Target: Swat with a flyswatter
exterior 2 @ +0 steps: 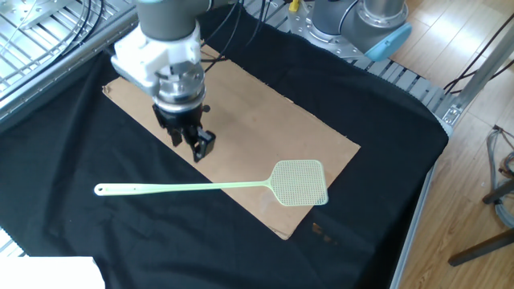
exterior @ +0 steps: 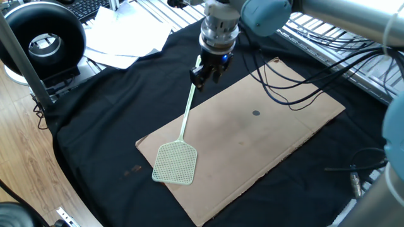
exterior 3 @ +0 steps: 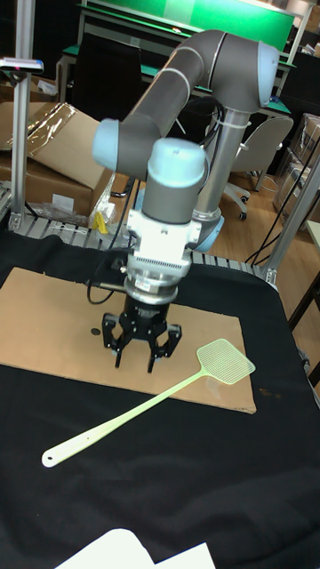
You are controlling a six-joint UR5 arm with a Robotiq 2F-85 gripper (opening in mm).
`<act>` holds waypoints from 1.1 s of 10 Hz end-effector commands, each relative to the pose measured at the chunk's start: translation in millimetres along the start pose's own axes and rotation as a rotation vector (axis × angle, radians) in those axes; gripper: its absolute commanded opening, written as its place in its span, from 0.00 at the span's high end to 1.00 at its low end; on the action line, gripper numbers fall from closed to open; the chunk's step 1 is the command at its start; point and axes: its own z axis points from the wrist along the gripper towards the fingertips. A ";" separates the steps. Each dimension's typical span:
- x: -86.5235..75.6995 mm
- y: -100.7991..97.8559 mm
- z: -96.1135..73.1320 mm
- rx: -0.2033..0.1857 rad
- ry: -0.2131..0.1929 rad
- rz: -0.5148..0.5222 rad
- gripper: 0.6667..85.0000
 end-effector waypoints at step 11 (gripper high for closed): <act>-51.1 5.4 17.7 -0.005 0.006 -0.035 0.34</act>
